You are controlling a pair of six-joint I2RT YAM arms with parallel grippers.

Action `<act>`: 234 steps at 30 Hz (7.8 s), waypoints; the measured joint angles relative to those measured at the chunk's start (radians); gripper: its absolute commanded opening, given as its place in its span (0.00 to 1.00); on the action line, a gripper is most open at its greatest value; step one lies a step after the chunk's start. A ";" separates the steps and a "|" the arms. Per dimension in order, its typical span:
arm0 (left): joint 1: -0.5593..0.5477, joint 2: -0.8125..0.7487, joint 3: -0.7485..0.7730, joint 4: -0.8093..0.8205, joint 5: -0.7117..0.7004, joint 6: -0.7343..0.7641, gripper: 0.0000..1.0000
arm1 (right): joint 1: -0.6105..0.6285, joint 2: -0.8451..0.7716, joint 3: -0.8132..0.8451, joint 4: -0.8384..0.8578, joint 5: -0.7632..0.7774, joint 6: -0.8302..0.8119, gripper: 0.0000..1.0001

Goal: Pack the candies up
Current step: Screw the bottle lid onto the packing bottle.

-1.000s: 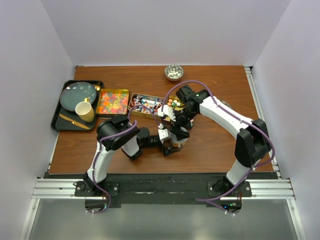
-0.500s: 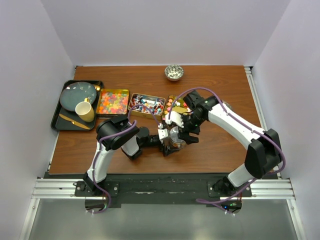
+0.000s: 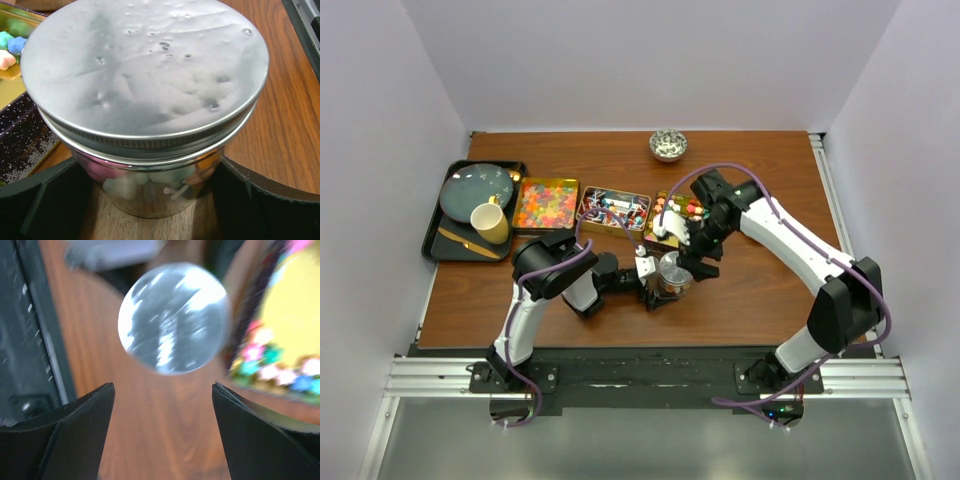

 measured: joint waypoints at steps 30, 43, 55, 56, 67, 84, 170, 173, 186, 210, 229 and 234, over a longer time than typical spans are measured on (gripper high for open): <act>0.009 0.000 0.015 -0.021 0.027 0.008 0.00 | 0.087 0.175 0.108 0.008 -0.062 -0.179 0.99; 0.010 0.000 0.018 -0.024 0.029 0.009 0.00 | 0.086 0.096 -0.002 0.076 0.014 -0.188 0.99; 0.012 0.000 0.021 -0.029 0.037 0.008 0.00 | 0.075 -0.003 -0.126 0.037 0.102 -0.145 0.99; 0.012 0.000 0.021 -0.029 0.037 0.008 0.00 | 0.075 -0.004 -0.130 0.020 0.101 -0.139 0.98; 0.012 0.001 0.028 -0.036 0.037 0.009 0.00 | 0.031 0.000 0.004 -0.021 0.051 -0.069 0.99; 0.013 0.002 0.035 -0.043 0.039 0.009 0.00 | 0.048 0.192 0.111 0.071 -0.058 -0.006 0.99; 0.047 0.026 0.085 -0.066 0.088 0.006 0.00 | 0.080 0.196 0.129 -0.024 0.006 -0.433 0.92; 0.047 0.026 0.085 -0.067 0.089 0.007 0.00 | 0.080 0.196 0.124 -0.010 0.007 -0.432 0.89; 0.048 0.026 0.087 -0.070 0.091 0.008 0.00 | 0.079 0.126 0.018 0.121 0.007 -0.243 0.82; 0.049 0.026 0.089 -0.072 0.096 0.008 0.00 | 0.032 0.000 -0.081 0.297 0.043 0.459 0.99; 0.049 0.026 0.093 -0.077 0.096 0.008 0.00 | 0.057 0.091 0.075 0.008 -0.066 -0.343 0.99; 0.049 0.026 0.093 -0.077 0.096 0.008 0.00 | 0.079 0.112 0.074 -0.009 -0.064 -0.426 0.99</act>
